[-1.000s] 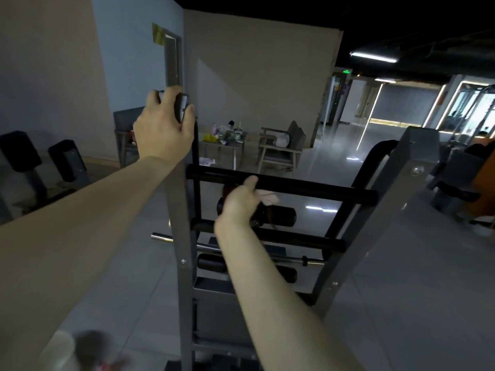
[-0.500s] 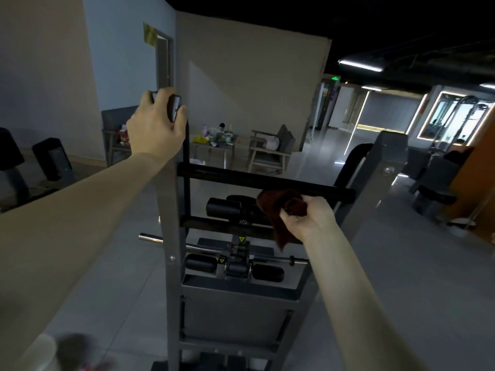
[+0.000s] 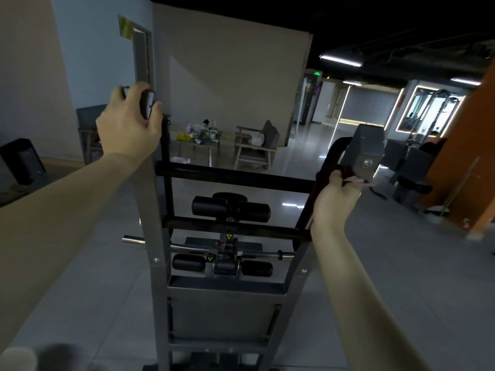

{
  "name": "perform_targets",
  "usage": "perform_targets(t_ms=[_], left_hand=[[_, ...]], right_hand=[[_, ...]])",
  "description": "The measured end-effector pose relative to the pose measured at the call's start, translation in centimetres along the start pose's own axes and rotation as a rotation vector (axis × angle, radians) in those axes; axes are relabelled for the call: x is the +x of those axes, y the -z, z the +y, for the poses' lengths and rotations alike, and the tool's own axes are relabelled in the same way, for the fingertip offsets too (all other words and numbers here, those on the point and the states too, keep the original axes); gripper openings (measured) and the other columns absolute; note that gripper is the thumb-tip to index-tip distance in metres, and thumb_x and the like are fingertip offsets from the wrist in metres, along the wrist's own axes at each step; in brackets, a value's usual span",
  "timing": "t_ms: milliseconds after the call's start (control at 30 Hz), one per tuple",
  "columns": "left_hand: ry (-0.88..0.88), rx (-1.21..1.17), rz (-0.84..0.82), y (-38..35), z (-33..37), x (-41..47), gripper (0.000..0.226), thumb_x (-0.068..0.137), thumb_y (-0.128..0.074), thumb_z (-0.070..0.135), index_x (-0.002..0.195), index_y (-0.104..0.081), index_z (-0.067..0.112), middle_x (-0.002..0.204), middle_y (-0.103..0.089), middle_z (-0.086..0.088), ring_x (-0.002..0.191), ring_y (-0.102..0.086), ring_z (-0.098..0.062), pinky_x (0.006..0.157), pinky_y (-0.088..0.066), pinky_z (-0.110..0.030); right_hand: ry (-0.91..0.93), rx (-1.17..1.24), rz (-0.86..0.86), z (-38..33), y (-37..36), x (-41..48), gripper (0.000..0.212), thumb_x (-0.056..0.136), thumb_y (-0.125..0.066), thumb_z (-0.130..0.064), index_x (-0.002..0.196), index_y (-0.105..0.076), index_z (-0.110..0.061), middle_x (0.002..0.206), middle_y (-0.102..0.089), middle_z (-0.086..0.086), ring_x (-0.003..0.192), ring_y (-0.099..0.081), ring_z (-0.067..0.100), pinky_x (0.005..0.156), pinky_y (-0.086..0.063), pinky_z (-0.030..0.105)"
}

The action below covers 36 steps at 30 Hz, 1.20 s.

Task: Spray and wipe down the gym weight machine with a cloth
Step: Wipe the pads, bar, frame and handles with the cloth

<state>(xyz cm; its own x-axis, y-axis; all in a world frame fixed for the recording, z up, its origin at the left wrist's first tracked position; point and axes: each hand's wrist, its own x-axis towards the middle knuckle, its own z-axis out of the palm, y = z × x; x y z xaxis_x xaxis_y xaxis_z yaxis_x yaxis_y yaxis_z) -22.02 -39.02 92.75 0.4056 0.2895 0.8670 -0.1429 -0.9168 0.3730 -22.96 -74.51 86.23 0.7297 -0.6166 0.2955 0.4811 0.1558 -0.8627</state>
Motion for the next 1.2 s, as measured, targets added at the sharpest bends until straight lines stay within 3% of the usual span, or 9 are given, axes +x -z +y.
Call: perform_targets(t_ms=[67,233,333,433,567,667,833,1000,1200], left_hand=[[0.005,0.000,0.012,-0.1,-0.2,0.0,0.044,0.099,-0.046,0.047,0.134,-0.053,0.020,0.122,-0.058,-0.019,0.098,-0.059,-0.046,0.078,-0.048,-0.052],[0.001,0.001,0.022,-0.2,-0.3,0.1,0.044,0.099,-0.046,0.047,0.134,-0.054,0.020,0.121,-0.058,-0.019,0.098,-0.059,-0.046,0.077,-0.048,-0.052],[-0.001,0.003,0.018,-0.2,-0.3,0.2,0.045,0.099,-0.046,0.047,0.134,-0.054,0.020,0.120,-0.058,-0.019,0.096,-0.060,-0.045,0.075,-0.047,-0.051],[0.000,0.013,0.013,-0.1,-0.3,0.2,0.044,0.099,-0.047,0.047,0.134,-0.054,0.020,0.119,-0.058,-0.020,0.096,-0.060,-0.046,0.074,-0.047,-0.052],[-0.020,0.014,0.006,0.0,-0.2,0.1,0.043,0.100,-0.048,0.044,0.134,-0.054,0.018,0.118,-0.058,-0.021,0.094,-0.059,-0.047,0.072,-0.046,-0.051],[-0.023,0.020,0.007,0.1,0.0,0.1,0.042,0.101,-0.048,0.042,0.134,-0.054,0.017,0.118,-0.057,-0.023,0.094,-0.059,-0.047,0.072,-0.046,-0.052],[-0.015,0.031,-0.004,0.4,0.1,-0.2,0.042,0.102,-0.048,0.043,0.134,-0.052,0.017,0.119,-0.056,-0.024,0.096,-0.058,-0.049,0.073,-0.046,-0.055],[-0.004,0.017,-0.002,0.4,0.2,-0.2,0.042,0.101,-0.047,0.043,0.134,-0.052,0.018,0.120,-0.056,-0.023,0.096,-0.058,-0.048,0.074,-0.046,-0.055],[0.006,0.002,0.001,0.2,0.1,-0.1,0.044,0.100,-0.044,0.046,0.134,-0.053,0.019,0.120,-0.057,-0.020,0.096,-0.059,-0.045,0.075,-0.047,-0.052]], right_hand=[[0.207,-0.358,-0.076,1.8,0.7,-0.3,0.036,0.103,-0.051,-0.018,0.133,-0.040,-0.002,0.133,-0.053,0.011,0.122,-0.054,0.022,0.100,-0.040,0.011],[0.688,-0.962,-0.171,4.6,1.1,1.9,0.041,0.104,-0.045,-0.023,0.134,-0.051,0.005,0.129,-0.058,0.022,0.121,-0.054,0.034,0.111,-0.042,0.044],[0.825,-1.170,-0.212,3.3,-0.5,4.0,0.027,0.099,-0.047,-0.018,0.088,-0.064,0.000,0.087,-0.067,0.018,0.082,-0.063,0.035,0.073,-0.049,0.037],[0.522,-1.534,-0.393,0.6,-3.2,5.6,0.023,0.096,-0.045,-0.019,0.082,-0.058,-0.006,0.078,-0.064,0.011,0.066,-0.058,0.029,0.055,-0.036,0.029],[0.143,-1.800,-0.653,-2.5,-6.0,6.7,0.015,0.095,-0.043,-0.019,0.096,-0.052,-0.008,0.101,-0.061,0.009,0.080,-0.057,0.026,0.070,-0.046,0.034],[0.433,-1.538,-0.433,0.2,-3.8,5.3,0.024,0.098,-0.043,-0.017,0.099,-0.063,-0.004,0.099,-0.068,0.013,0.077,-0.062,0.028,0.063,-0.047,0.033],[0.765,-1.039,-0.222,3.9,2.1,0.6,0.026,0.105,-0.039,-0.011,0.119,-0.058,-0.001,0.127,-0.053,0.018,0.117,-0.052,0.033,0.103,-0.046,0.050],[0.451,-0.467,-0.060,3.6,2.9,-3.1,0.026,0.095,-0.042,0.007,0.112,-0.056,-0.006,0.135,-0.044,0.010,0.109,-0.056,0.001,0.100,-0.050,0.024],[-0.345,0.264,0.231,0.4,0.1,-1.9,0.038,0.097,-0.062,-0.042,0.130,-0.056,-0.025,0.120,-0.065,0.001,0.104,-0.067,0.020,0.092,-0.058,0.045]])
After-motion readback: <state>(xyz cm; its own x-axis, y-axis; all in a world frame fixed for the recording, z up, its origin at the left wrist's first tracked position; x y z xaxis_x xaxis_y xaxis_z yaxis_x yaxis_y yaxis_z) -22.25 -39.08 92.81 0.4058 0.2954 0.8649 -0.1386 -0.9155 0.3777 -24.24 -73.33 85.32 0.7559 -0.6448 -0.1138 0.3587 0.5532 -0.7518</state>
